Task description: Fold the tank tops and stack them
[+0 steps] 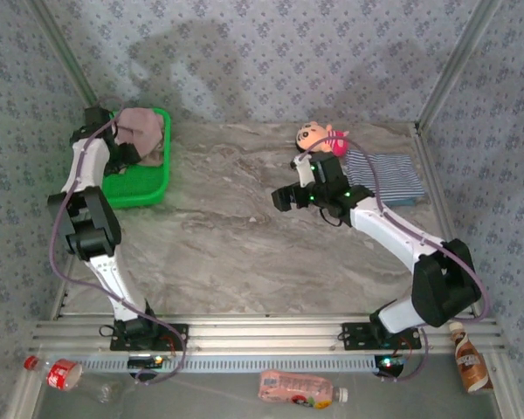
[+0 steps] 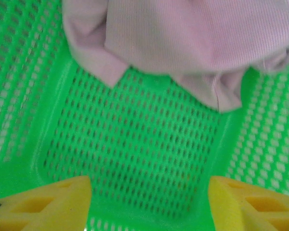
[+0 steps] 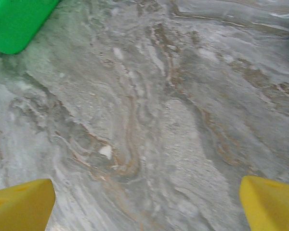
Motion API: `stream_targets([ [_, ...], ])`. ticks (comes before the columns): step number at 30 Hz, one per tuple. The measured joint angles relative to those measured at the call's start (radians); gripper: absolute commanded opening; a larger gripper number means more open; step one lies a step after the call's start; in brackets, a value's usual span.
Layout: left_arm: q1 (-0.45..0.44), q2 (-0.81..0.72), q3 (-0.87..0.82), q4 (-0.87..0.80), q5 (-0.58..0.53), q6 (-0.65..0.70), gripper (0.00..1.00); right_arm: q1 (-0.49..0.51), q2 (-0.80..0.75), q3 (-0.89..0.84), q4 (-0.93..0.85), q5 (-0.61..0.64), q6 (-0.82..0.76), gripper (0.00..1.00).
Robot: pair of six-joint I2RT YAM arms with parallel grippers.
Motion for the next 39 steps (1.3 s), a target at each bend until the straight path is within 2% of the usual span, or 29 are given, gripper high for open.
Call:
stream_targets([
  [9, 0.010, 0.305, 0.302, 0.068, 0.106, -0.009, 0.67, 0.054, 0.053, 0.010, 0.032, -0.007, 0.045, 1.00],
  [14, 0.003, 0.481, 0.542, 0.006, 0.136, -0.008, 0.67, 0.053, 0.066, 0.031, 0.032, -0.007, 0.045, 1.00],
  [17, -0.002, 0.570, 0.666, -0.051, 0.143, -0.008, 0.64, 0.050, 0.076, 0.043, 0.031, -0.007, 0.045, 1.00],
  [18, -0.003, 0.600, 0.709, -0.071, 0.148, -0.008, 0.59, 0.048, 0.080, 0.047, 0.031, -0.007, 0.045, 1.00],
  [19, -0.005, 0.632, 0.753, -0.093, 0.156, -0.011, 0.49, 0.048, 0.083, 0.049, 0.031, -0.007, 0.045, 1.00],
  [21, -0.007, 0.677, 0.813, -0.123, 0.168, -0.016, 0.21, 0.043, 0.087, 0.055, 0.024, -0.007, 0.045, 1.00],
  [23, -0.010, 0.696, 0.833, -0.148, 0.177, -0.022, 0.05, 0.037, 0.088, 0.057, 0.019, -0.006, 0.044, 1.00],
  [24, -0.010, 0.698, 0.834, -0.159, 0.180, -0.019, 0.00, 0.033, 0.088, 0.058, 0.016, -0.007, 0.044, 1.00],
  [29, -0.011, 0.684, 0.845, -0.189, 0.192, -0.025, 0.00, 0.011, 0.085, 0.058, 0.005, -0.006, 0.044, 1.00],
  [32, -0.012, 0.612, 0.802, -0.199, 0.205, -0.024, 0.00, 0.001, 0.073, 0.057, 0.005, -0.004, 0.044, 1.00],
  [39, -0.038, 0.175, 0.465, -0.143, 0.261, -0.044, 0.00, -0.016, 0.009, 0.052, 0.014, -0.004, 0.045, 1.00],
])
